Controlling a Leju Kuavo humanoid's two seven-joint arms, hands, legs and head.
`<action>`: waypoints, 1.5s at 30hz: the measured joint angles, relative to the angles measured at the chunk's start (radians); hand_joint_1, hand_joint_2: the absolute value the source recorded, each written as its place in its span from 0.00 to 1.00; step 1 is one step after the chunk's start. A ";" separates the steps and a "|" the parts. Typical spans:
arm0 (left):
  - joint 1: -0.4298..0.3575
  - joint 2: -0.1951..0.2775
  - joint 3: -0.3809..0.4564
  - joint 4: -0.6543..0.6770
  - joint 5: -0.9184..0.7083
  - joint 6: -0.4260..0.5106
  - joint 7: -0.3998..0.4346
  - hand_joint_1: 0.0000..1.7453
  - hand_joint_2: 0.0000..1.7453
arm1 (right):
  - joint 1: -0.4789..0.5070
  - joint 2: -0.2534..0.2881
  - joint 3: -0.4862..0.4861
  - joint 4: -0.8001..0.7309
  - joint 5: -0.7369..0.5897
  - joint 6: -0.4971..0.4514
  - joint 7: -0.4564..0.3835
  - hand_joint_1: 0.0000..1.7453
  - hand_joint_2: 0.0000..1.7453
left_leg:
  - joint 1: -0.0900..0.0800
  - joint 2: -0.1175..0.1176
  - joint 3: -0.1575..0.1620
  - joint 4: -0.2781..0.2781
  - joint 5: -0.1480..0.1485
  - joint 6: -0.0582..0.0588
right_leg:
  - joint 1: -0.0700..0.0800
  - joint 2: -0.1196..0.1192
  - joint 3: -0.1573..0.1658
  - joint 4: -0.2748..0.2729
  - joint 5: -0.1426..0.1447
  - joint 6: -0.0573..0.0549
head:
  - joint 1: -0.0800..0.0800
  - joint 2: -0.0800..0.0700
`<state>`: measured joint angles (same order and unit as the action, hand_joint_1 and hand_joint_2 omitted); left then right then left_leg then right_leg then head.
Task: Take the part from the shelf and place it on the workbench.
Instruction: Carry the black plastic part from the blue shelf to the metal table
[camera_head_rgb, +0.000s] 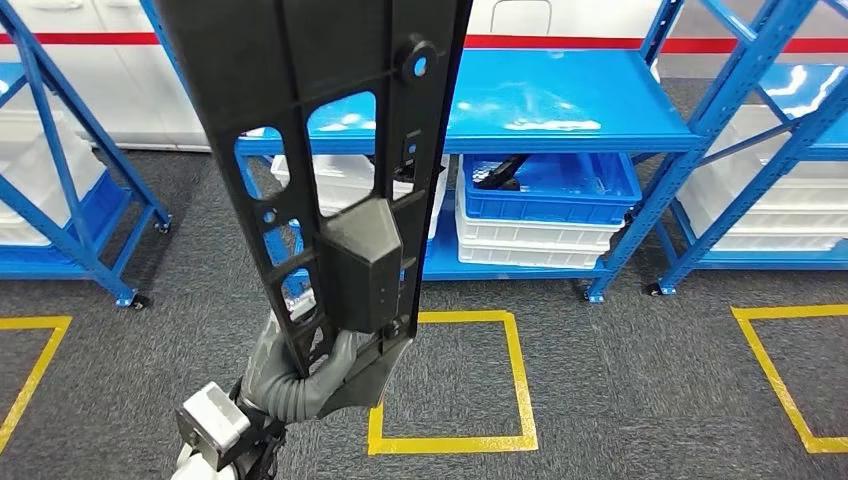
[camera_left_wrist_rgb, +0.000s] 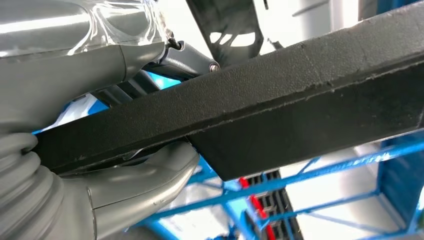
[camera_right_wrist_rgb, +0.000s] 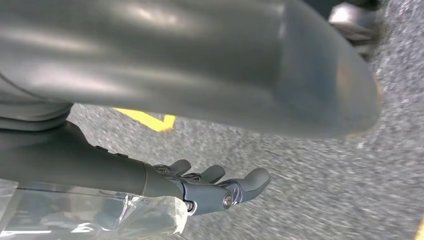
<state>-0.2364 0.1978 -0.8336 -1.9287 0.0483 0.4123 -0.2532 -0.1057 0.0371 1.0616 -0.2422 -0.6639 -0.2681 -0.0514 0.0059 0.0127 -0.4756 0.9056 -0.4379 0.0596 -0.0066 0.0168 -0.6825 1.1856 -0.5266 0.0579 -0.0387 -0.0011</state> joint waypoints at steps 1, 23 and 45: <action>0.012 0.000 0.000 0.000 -0.008 0.005 0.006 1.00 1.00 | 0.002 0.001 0.000 0.000 -0.002 -0.005 0.003 0.00 0.00 | -0.002 0.008 -0.002 0.001 0.001 0.001 | -0.001 -0.001 -0.017 0.043 -0.012 0.001 | 0.000 0.000; 0.093 0.000 0.026 -0.002 -0.063 0.054 -0.027 1.00 1.00 | 0.002 0.010 0.000 0.004 -0.007 -0.038 0.009 0.00 0.00 | 0.012 -0.071 -0.016 0.026 -0.011 -0.044 | 0.001 0.070 0.118 -0.261 0.140 -0.030 | -0.005 0.000; 0.171 -0.001 0.045 -0.003 -0.010 0.056 -0.072 1.00 1.00 | 0.000 0.003 0.000 0.005 -0.010 -0.083 -0.016 0.00 0.00 | 0.017 0.008 -0.119 0.238 -0.123 -0.061 | -0.009 -0.009 0.125 -0.243 0.113 -0.041 | -0.006 0.000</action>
<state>-0.0651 0.1968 -0.7887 -1.9318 0.0381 0.4681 -0.3252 -0.1054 0.0397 1.0616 -0.2373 -0.6737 -0.3509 -0.0678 0.0227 0.0205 -0.5944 1.1431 -0.5604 -0.0011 -0.0152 0.0076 -0.5570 0.9429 -0.4140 0.0171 -0.0444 -0.0011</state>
